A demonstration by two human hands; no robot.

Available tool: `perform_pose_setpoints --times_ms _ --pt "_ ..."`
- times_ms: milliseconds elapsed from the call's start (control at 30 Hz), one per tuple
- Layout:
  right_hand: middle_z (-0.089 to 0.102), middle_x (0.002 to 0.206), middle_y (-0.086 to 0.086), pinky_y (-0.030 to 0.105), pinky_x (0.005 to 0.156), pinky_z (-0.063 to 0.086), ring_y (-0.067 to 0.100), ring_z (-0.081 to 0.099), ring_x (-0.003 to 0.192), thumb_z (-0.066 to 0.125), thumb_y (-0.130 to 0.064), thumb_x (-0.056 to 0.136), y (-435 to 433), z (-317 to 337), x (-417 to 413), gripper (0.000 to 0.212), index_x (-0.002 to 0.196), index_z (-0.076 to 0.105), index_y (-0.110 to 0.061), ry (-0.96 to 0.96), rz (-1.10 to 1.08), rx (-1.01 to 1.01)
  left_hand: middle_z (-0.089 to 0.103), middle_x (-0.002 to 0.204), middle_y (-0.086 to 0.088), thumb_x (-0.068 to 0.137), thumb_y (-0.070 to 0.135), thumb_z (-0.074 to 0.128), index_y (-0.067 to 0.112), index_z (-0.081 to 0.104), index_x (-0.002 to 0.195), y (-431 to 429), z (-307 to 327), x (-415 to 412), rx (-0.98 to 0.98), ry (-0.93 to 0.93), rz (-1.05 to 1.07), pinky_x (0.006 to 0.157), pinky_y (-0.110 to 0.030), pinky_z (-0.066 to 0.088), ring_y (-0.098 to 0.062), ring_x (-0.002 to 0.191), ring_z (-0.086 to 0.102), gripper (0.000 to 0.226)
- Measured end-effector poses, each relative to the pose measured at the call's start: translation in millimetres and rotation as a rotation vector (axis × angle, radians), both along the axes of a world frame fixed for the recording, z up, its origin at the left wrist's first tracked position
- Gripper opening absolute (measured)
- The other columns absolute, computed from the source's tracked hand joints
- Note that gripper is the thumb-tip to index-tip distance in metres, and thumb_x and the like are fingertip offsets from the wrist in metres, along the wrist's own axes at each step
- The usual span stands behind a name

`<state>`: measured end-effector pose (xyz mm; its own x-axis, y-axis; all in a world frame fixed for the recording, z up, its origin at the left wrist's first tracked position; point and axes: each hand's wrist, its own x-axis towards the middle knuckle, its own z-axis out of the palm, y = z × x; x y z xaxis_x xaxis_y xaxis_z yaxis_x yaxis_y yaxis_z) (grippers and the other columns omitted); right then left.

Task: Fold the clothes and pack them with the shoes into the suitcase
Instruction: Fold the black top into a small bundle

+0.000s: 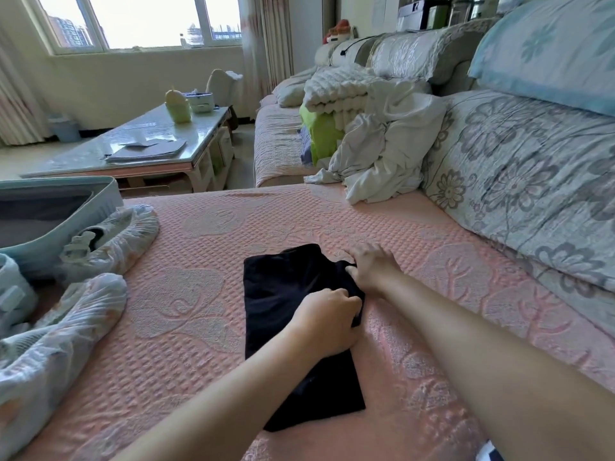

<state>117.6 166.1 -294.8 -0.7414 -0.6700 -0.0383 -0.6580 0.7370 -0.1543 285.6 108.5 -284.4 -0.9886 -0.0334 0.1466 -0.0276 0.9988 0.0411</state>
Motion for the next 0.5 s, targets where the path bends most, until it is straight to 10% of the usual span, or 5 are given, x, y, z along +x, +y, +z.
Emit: perform_pose_setpoints --times_ms 267,500 --pt "0.068 0.076 0.007 0.034 0.072 0.051 0.028 0.065 0.077 0.061 -0.031 0.081 -12 15 5 0.023 0.075 0.069 -0.011 -0.344 -0.245 -0.376 0.064 0.092 0.002 0.086 0.032 0.055 0.019 0.063 0.092 -18 4 19 0.348 0.231 0.217 0.075 -0.031 0.048 -0.019 0.089 0.060 0.017" --pt "0.066 0.101 0.008 0.029 0.071 0.049 0.027 0.065 0.095 0.065 -0.038 0.077 -27 35 28 0.032 0.098 0.062 -0.014 -0.324 -0.236 -0.225 0.068 0.073 0.008 0.081 0.030 0.059 0.025 0.066 0.080 -42 18 55 0.680 0.111 0.501 0.061 -0.024 0.052 -0.008 0.065 0.063 0.009"
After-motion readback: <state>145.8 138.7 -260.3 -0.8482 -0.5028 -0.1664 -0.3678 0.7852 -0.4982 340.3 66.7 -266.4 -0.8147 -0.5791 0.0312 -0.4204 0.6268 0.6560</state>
